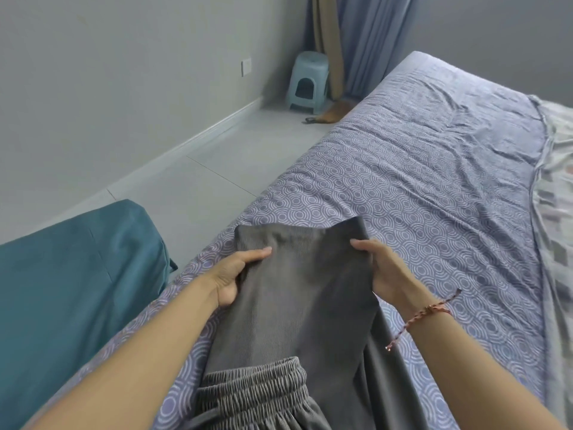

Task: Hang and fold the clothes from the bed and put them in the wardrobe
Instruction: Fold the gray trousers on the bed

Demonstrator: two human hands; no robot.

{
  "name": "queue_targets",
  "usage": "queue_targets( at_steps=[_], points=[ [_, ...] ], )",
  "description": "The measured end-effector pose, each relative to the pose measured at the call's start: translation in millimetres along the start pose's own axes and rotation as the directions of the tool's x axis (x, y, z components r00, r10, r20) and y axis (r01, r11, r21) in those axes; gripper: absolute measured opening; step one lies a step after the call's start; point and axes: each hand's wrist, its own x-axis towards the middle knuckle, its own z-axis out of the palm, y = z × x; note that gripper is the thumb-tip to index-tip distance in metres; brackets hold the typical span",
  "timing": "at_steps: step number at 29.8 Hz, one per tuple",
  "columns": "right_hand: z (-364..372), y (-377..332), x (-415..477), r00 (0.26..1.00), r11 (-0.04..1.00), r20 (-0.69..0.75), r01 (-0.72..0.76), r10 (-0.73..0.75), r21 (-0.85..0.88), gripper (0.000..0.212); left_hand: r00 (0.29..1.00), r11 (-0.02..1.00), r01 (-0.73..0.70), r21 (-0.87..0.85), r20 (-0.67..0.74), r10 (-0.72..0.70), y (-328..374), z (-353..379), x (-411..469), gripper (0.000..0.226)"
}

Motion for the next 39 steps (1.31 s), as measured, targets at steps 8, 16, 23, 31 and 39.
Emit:
queue_targets(
  at_steps=[8, 16, 23, 31, 39],
  points=[
    [-9, -15, -2, 0.999, 0.866, -0.011, -0.051, 0.052, -0.498, 0.030, 0.999, 0.997, -0.052, 0.052, 0.001, 0.052, 12, 5, 1, 0.021],
    [23, -2, 20, 0.896, 0.777, -0.213, 0.196, -0.390, -0.599, 0.024, 0.777, 0.935, -0.302, 0.186, -0.521, 0.355, 23, -17, 24, 0.047],
    [2, 80, -101, 0.983, 0.751, -0.130, 0.013, -0.132, -0.660, 0.009, 0.772, 0.146, -0.346, 0.927, 0.193, 0.606, -50, 9, -68, 0.091],
    [-12, 127, -158, 0.988, 0.254, -0.076, -0.039, -0.138, -0.966, 0.034, 0.988, -0.098, -0.141, 0.985, 0.147, 0.053, -59, 15, -79, 0.062],
    [-46, 143, -200, 0.846, 0.618, -0.356, -0.042, -0.396, -0.785, 0.019, 0.857, 0.189, -0.495, 0.848, 0.513, -0.055, -9, 70, -138, 0.030]
  ],
)
